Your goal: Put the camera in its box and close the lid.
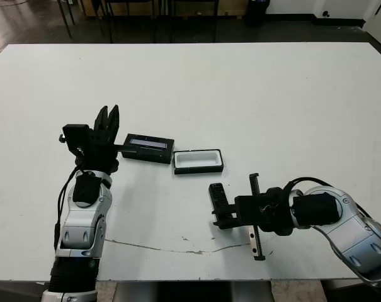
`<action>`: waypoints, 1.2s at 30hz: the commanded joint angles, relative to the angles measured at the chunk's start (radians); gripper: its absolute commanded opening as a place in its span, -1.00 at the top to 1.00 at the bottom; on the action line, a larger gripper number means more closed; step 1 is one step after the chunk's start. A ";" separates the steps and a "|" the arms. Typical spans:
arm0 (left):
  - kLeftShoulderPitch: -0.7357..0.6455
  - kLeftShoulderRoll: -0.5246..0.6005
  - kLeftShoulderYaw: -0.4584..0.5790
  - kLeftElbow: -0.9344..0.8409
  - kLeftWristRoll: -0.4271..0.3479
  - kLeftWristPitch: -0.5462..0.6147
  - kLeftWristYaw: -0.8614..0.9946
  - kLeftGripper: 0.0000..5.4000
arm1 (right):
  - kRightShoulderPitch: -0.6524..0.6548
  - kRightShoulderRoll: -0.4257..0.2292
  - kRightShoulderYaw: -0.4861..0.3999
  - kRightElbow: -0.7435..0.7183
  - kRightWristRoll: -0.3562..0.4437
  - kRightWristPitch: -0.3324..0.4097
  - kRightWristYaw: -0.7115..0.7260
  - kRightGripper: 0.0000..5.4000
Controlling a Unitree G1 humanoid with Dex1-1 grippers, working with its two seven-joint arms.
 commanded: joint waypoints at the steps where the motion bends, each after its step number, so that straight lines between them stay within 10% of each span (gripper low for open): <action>1: -0.005 0.003 0.001 0.024 0.009 0.000 0.006 1.00 | -0.001 -0.031 -0.015 0.034 -0.013 -0.009 0.002 1.00; 23: 0.001 0.009 0.010 0.021 0.004 -0.002 0.005 1.00 | 0.002 -0.126 -0.129 0.195 -0.016 -0.102 0.043 1.00; 32: 0.005 0.011 0.016 0.009 -0.007 0.012 0.002 1.00 | -0.181 -0.108 -0.297 0.375 0.358 -0.009 0.302 1.00; 36: 0.005 0.014 0.014 0.008 -0.002 0.009 0.001 1.00 | -0.249 -0.096 -0.353 0.489 0.399 -0.015 0.292 1.00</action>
